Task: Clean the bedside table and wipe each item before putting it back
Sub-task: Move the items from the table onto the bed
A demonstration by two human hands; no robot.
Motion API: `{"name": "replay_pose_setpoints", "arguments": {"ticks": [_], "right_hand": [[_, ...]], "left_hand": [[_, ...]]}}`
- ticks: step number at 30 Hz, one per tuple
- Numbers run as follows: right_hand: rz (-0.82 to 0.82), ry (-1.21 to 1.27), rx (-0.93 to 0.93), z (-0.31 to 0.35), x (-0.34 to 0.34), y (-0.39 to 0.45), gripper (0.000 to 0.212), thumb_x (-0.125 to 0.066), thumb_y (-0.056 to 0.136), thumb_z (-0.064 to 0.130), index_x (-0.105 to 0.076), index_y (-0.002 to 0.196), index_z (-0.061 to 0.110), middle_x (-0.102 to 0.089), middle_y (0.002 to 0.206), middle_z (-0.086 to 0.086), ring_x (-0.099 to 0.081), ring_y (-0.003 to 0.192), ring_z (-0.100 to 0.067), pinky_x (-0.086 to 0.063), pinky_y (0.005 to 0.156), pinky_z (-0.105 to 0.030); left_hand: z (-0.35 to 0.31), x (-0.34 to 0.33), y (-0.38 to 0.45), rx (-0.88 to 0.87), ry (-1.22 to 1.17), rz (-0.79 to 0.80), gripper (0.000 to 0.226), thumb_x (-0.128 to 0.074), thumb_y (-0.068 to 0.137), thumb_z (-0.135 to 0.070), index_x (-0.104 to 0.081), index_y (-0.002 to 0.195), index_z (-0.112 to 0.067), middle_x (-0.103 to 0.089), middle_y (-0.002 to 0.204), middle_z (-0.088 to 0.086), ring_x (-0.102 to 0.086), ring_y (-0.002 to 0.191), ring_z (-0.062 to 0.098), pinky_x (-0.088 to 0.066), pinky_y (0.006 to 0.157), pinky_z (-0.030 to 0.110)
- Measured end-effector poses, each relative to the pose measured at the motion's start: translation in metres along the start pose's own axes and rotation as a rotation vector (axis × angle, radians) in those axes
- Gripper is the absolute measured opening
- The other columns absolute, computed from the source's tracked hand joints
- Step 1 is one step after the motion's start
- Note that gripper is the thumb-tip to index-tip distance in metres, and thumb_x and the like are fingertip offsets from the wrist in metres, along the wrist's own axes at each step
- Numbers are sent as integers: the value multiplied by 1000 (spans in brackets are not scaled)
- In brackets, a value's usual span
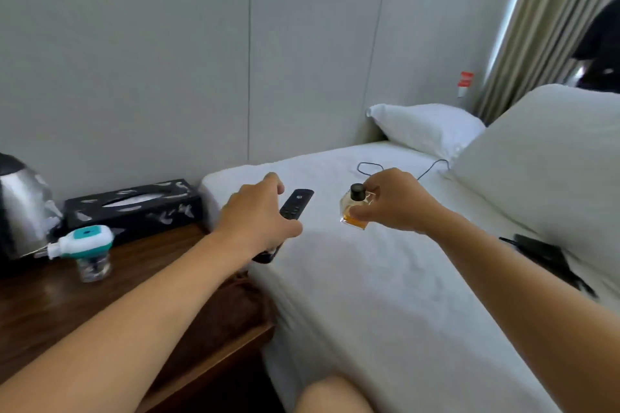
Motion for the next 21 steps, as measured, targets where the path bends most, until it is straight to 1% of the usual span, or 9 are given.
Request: {"name": "replay_pose_setpoints", "arguments": {"ticks": [3,5,9,11,13,15,17,19,21], "right_hand": [[-14,3,-82,-53,21,-7,32,-81,70,34,-65,76,7,-49,66,1,-44,61,-16,-35,57,-30],[-32,25,-113,-79,25,-12,28,-82,69,34,-69,76,11,-53,67,1,-46,62,-15,-36,57,-29],[-47,57,-176,-116,25,-19,23,-80,70,35,-68,71,16,-54,67,1,-47,59,-13,-37,55,-28],[-57,61,-213,-133,27,-21,21,-79,69,36,-67,70,18,-59,69,-1,-51,61,-15,-40,56,-30],[-50,66,-242,-146,27,-23,22,-78,66,39,-70,75,20,-66,77,-3,-59,67,-21,-44,59,-33],[-15,68,-259,-152,23,-26,31,-75,61,45,-72,80,21,-70,82,-3,-66,76,-26,-48,60,-36],[19,70,-274,-156,17,-27,37,-75,62,49,-73,84,19,-72,85,-4,-68,83,-27,-53,66,-40],[25,85,-299,-159,16,-28,40,-77,61,52,-73,89,23,-72,87,-1,-68,84,-24,-56,75,-42],[36,82,-328,-156,19,-31,49,-81,65,53,-68,105,28,-70,101,4,-66,92,-17,-56,79,-37]], "left_hand": [[-53,-46,15,-73,-7,91,65,-79,74,-40,-46,127,-25,-59,96,-2,-58,95,27,-44,72,34],[-78,-73,23,-102,3,137,64,-80,75,-38,-46,126,-21,-60,100,0,-60,95,29,-46,72,34],[-108,-111,38,-130,12,195,63,-79,76,-35,-46,126,-18,-59,102,1,-61,96,29,-47,72,33],[-122,-121,42,-144,2,203,62,-80,76,-34,-47,126,-17,-62,108,3,-60,97,29,-46,72,33],[-136,-130,45,-165,1,211,62,-79,77,-33,-46,126,-17,-63,112,5,-58,95,28,-45,71,33],[-147,-139,45,-182,10,227,60,-79,78,-32,-45,125,-16,-63,112,6,-58,94,28,-43,70,33],[-153,-147,42,-199,30,241,53,-78,79,-31,-44,117,-15,-64,113,8,-56,92,28,-41,68,33],[-155,-152,40,-212,56,246,47,-76,81,-31,-41,109,-16,-64,114,8,-55,90,28,-39,67,33],[-153,-150,38,-218,72,249,49,-75,83,-36,-45,115,-16,-64,115,7,-59,96,29,-43,69,34]]}}
Point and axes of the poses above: each hand's wrist, its own y-axis towards the middle knuckle, its own x-axis out of the back of the hand, z = x × y, the point moved 8 cm from there along y, towards the middle knuckle
